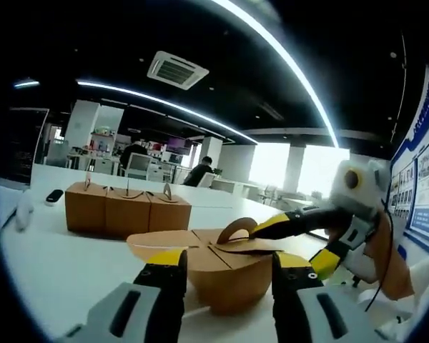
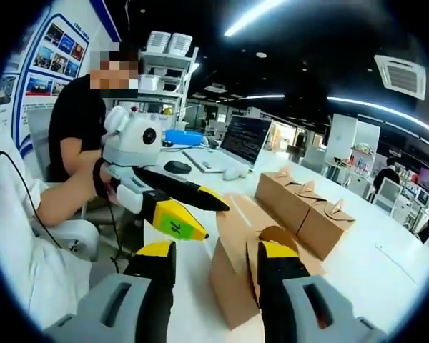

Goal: Pick up one paper box from the group, open the paper box, and remove the item inside

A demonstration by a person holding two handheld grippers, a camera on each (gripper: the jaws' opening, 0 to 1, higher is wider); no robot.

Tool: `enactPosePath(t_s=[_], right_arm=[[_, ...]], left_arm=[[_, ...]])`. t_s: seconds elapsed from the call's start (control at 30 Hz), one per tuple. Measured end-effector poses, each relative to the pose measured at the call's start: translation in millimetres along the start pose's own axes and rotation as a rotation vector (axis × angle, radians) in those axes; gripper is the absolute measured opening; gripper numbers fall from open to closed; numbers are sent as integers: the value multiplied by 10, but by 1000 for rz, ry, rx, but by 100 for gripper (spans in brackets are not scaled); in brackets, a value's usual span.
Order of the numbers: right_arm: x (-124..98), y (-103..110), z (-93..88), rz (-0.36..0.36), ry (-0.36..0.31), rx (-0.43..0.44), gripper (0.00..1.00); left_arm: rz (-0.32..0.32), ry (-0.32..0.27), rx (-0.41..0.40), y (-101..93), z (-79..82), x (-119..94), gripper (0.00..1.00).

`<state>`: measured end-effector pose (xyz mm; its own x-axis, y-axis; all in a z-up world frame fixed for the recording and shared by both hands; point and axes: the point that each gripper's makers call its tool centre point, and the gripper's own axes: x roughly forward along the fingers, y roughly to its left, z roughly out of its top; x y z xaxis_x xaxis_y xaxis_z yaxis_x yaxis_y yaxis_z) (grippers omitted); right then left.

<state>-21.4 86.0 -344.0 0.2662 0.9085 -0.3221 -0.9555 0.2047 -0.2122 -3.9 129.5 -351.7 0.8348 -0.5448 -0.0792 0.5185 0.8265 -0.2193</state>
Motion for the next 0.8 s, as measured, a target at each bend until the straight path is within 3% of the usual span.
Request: enactPosePath(t_s=[0.47, 0.8], right_arm=[[-268, -264, 145, -73, -38, 15, 46], [-189, -280, 132, -97, -21, -7, 43]], left_arm=[[0, -2, 4, -12, 2, -6, 48], [-3, -2, 6, -23, -4, -2, 48]])
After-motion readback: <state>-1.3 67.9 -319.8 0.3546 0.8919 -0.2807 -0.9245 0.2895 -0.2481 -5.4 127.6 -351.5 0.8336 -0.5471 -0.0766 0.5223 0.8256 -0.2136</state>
